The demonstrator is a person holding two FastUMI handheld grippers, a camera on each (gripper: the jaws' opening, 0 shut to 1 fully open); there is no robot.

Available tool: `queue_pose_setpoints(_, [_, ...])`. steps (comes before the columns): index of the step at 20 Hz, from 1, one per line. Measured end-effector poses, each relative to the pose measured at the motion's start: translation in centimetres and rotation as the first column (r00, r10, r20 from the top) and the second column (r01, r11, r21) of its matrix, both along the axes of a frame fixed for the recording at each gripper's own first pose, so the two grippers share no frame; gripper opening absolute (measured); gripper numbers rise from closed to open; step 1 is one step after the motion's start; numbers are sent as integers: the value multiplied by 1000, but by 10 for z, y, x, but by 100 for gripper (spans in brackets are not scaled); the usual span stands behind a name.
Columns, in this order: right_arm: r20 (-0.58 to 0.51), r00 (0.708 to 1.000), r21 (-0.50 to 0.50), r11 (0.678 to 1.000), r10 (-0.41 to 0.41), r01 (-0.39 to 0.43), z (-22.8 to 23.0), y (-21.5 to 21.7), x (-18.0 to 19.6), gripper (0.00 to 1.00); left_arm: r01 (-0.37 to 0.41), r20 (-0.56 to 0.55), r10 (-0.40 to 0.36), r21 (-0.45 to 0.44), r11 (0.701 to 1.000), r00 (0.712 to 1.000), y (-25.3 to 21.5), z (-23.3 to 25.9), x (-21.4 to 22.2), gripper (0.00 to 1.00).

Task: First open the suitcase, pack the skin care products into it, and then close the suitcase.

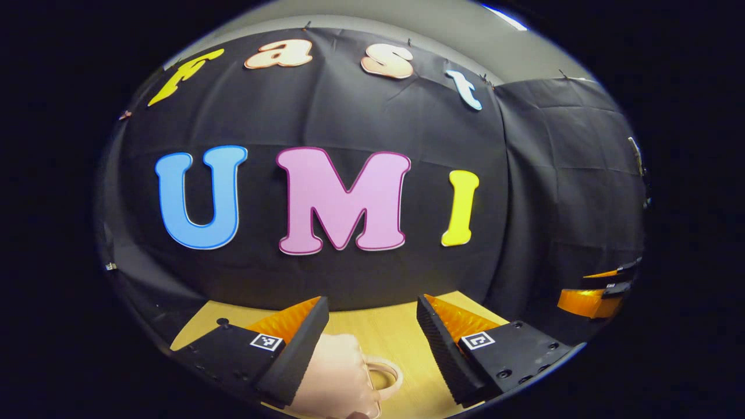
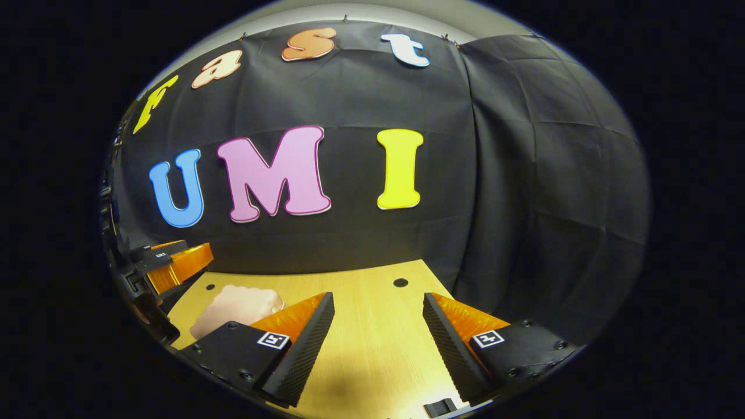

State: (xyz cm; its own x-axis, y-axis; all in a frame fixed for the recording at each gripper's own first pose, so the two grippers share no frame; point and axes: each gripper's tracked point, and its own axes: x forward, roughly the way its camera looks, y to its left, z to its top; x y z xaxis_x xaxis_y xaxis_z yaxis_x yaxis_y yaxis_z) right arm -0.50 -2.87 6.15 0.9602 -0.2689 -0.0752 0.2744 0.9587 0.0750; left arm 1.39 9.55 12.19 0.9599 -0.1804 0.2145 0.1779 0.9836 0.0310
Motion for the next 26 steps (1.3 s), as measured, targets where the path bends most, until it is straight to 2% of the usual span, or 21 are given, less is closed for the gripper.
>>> queue_pose_setpoints(4, [105, 994, -61, 998, 25, -19, 26, 21, -8, 97, -73, 22, 74, -49, 996, 997, 20, 3, -16, 96])
queue_pose_setpoints(8, [83, 987, -85, 988, 138, -131, 18, 59, -2, 97, -110, -45, 106, -100, 989, 993, 38, -17, -31, 95])
queue_pose_setpoints(10, [76, 980, -83, 981, 183, -177, 14, 71, -2, 97, -138, -79, 132, -77, 987, 988, 49, -28, -35, 96])
queue_pose_setpoints(13, [63, 974, -105, 972, 219, -212, 10, 78, -2, 97, -187, -70, 183, -58, 981, 981, 68, -28, -47, 96])
queue_pose_setpoints(19, [41, 974, -93, 972, 221, -217, -2, 84, -3, 97, -222, -59, 218, -53, 974, 974, 90, -38, -66, 96])
queue_pose_setpoints(26, [33, 982, -70, 980, 187, -184, -8, 82, 1, 97, -206, -61, 203, -57, 977, 977, 86, -42, -67, 96])
